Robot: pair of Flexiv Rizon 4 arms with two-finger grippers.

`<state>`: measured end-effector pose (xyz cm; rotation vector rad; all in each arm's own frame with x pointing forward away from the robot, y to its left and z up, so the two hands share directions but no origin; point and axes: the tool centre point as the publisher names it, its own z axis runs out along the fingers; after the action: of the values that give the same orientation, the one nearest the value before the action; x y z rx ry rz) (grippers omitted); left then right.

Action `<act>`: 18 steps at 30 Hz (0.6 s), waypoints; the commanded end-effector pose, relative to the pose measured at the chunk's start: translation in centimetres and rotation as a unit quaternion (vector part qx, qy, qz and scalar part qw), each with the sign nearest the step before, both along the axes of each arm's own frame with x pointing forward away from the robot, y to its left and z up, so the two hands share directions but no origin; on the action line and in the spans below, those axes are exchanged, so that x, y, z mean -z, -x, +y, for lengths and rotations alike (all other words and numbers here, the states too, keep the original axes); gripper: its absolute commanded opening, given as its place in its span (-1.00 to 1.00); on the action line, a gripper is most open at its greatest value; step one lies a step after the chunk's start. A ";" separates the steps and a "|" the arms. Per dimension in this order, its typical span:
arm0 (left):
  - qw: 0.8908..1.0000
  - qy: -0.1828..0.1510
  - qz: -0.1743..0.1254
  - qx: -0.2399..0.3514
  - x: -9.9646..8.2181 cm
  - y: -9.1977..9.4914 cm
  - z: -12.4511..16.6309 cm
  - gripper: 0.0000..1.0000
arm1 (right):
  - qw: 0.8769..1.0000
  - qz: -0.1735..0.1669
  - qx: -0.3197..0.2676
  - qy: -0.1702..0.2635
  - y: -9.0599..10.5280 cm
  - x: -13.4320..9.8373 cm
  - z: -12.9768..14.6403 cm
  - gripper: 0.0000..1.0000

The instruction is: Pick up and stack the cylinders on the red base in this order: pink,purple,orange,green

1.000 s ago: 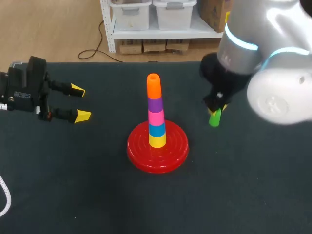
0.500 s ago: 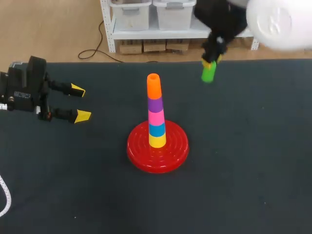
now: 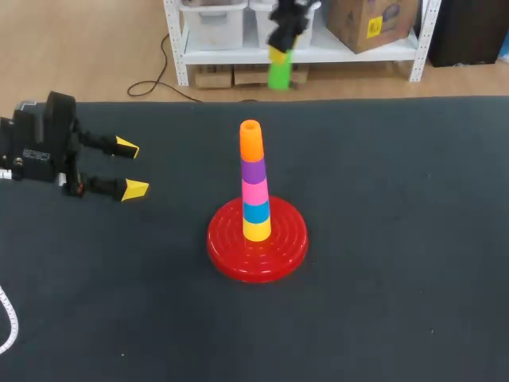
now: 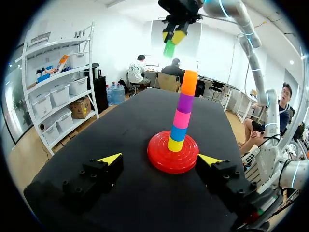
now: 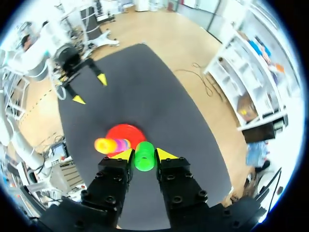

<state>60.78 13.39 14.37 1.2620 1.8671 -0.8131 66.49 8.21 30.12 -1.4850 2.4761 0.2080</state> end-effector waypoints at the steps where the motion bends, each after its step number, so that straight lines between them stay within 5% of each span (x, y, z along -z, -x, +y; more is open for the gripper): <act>1: 1.000 0.002 -0.002 0.000 0.1 0.0 0.0 1.00 | 0.999 0.014 -0.026 0.021 1.1 -0.6 2.6 -1.00; 7: 1.000 0.002 -0.002 0.000 0.1 0.0 0.0 1.00 | 0.998 0.024 -0.054 0.017 2.7 -0.1 4.6 -1.00; 18: 1.000 0.002 -0.002 0.000 0.1 0.0 0.0 1.00 | 0.997 0.042 -0.071 0.005 4.4 0.4 4.1 -1.00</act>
<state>60.78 13.39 14.37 1.2621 1.8671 -0.8131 62.46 13.04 29.72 -1.7000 2.4565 0.2698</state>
